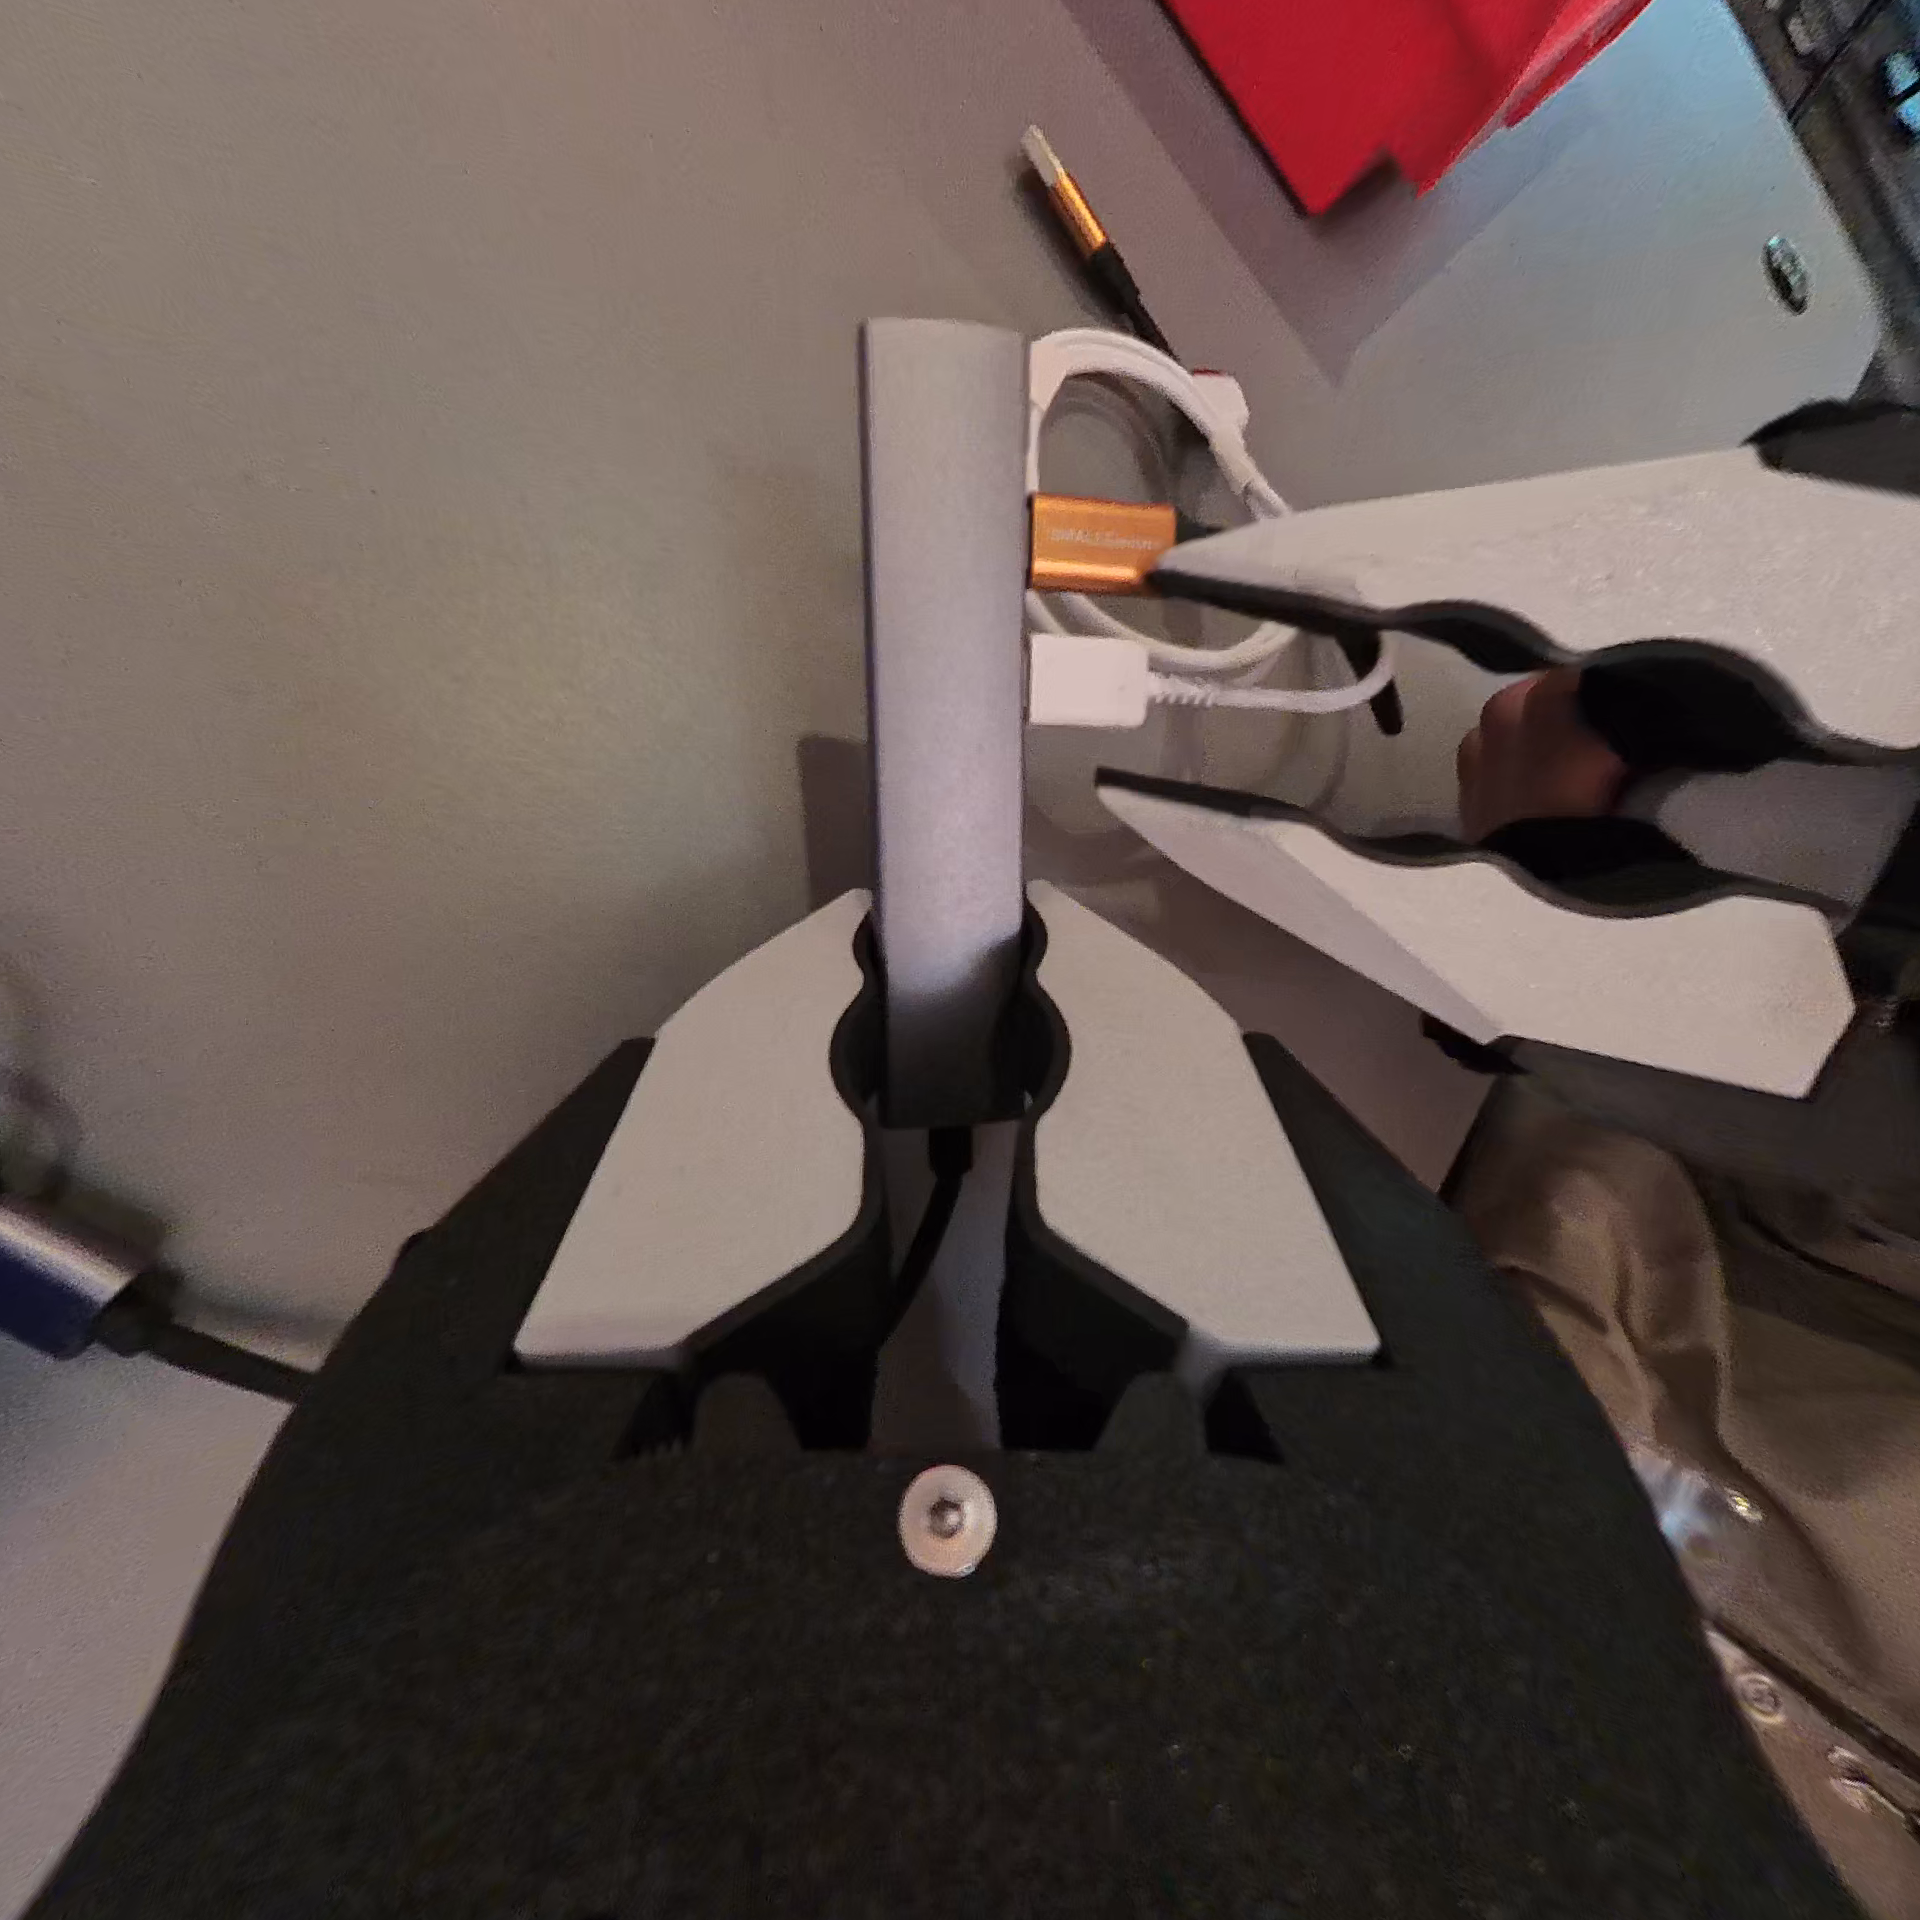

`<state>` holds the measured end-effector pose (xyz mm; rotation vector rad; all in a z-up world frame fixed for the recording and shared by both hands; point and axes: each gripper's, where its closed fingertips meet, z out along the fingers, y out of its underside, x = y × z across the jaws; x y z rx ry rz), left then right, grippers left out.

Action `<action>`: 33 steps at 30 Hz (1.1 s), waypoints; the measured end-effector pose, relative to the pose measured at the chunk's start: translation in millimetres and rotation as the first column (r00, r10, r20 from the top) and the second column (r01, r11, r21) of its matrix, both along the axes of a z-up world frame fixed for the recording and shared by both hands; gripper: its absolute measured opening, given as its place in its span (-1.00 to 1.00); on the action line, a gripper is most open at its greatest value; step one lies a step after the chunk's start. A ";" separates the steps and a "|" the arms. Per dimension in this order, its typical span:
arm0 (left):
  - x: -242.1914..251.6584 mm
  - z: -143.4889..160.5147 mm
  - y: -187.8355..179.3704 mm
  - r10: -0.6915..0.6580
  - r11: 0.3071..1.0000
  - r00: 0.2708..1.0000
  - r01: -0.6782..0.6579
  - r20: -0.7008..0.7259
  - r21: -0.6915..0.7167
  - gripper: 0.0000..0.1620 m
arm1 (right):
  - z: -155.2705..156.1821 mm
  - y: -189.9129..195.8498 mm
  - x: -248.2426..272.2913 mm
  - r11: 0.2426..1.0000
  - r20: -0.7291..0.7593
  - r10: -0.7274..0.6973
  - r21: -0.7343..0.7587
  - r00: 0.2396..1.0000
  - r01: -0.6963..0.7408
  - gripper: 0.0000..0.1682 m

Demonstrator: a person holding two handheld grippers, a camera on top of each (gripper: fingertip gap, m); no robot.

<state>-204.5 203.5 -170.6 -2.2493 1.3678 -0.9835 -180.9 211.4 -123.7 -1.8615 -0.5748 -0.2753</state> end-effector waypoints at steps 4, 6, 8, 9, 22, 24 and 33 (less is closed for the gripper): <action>0.5 -0.9 -2.4 0.002 1.000 1.000 -0.002 -0.003 -0.007 -0.74 | -3.4 1.3 0.5 1.000 0.036 -0.015 -0.009 0.999 0.015 -0.73; 0.9 -0.4 -3.4 0.002 1.000 1.000 -0.002 -0.002 -0.014 -0.74 | -3.2 -0.3 0.3 1.000 0.071 -0.013 -0.003 0.997 0.014 -0.73; 0.8 -0.5 -2.6 0.013 0.999 1.000 -0.013 0.002 -0.029 -0.74 | -3.1 -3.5 -1.9 1.000 0.092 -0.006 0.000 0.996 0.006 -0.75; 0.9 -0.2 -2.3 0.017 0.999 1.000 -0.017 0.010 -0.039 -0.74 | -3.5 -5.3 -3.0 1.000 0.097 -0.004 -0.004 0.995 0.004 -0.75; 3.3 2.0 -2.7 -0.008 1.000 1.000 0.008 0.024 0.002 -0.74 | -5.3 -1.8 4.5 0.999 0.010 -0.027 -0.026 1.000 0.027 -0.86; 2.5 0.8 -3.2 -0.010 1.000 1.000 0.010 0.017 0.003 -0.74 | -6.6 -3.1 4.1 0.999 0.025 -0.025 -0.031 0.999 0.026 -0.86; 2.1 1.6 0.2 -0.003 1.000 1.000 0.002 0.014 0.026 -0.74 | -7.9 -4.3 5.1 0.999 0.029 -0.019 -0.040 0.999 0.021 -0.91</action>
